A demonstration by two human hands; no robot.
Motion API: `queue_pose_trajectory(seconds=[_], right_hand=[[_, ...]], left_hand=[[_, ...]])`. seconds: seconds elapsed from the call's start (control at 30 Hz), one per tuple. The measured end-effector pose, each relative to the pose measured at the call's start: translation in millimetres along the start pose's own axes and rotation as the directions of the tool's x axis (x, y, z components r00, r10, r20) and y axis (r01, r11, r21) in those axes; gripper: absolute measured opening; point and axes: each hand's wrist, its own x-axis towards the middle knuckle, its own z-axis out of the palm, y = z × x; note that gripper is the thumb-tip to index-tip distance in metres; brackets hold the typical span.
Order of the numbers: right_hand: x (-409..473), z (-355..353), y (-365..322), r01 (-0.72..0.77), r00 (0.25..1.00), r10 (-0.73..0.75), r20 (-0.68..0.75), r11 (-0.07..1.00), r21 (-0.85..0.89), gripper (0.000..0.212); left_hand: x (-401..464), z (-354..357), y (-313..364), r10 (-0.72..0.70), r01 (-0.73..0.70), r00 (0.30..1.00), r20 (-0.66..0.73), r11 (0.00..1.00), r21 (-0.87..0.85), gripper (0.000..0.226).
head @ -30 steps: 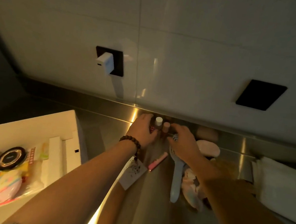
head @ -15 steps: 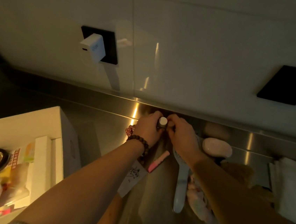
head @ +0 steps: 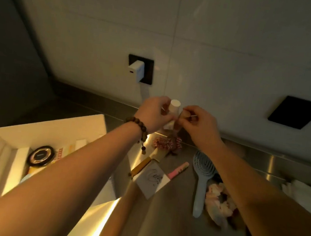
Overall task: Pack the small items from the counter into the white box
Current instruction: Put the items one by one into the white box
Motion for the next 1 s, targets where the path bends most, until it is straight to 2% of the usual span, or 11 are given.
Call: queue_pose_trajectory(seconds=[0.13, 0.27, 0.43, 0.67, 0.87, 1.0], right_hand=[[-4, 21, -61, 0.032, 0.998, -0.039, 0.049, 0.992, 0.126, 0.026], [-11, 60, -109, 0.046, 0.988, -0.077, 0.136, 0.974, 0.221, 0.026], [-14, 110, -139, 0.035, 0.966, -0.084, 0.246, 0.98, 0.197, 0.029], [-14, 158, -140, 0.084, 0.949, -0.079, 0.306, 0.996, -0.006, 0.024], [-10, 171, -132, 0.067, 0.949, -0.048, 0.31, 0.996, -0.051, 0.022], [-4, 173, -128, 0.08, 0.947, -0.048, 0.318, 0.993, -0.09, 0.025]], left_hand=[[-29, -71, -5, -0.015, 0.017, 0.999, -0.039, 0.998, 0.053, 0.031], [-64, -124, -30, -0.068, 0.082, 0.992, -0.108, 0.988, 0.132, 0.027], [-101, -157, -76, -0.181, 0.207, 0.971, -0.159, 0.963, 0.17, 0.029], [-113, -145, -136, -0.312, 0.33, 0.943, -0.118, 0.926, 0.185, 0.028], [-103, -107, -175, -0.374, 0.368, 0.927, -0.022, 0.898, 0.243, 0.023], [-103, -89, -196, -0.415, 0.408, 0.91, -0.023, 0.88, 0.245, 0.016]])
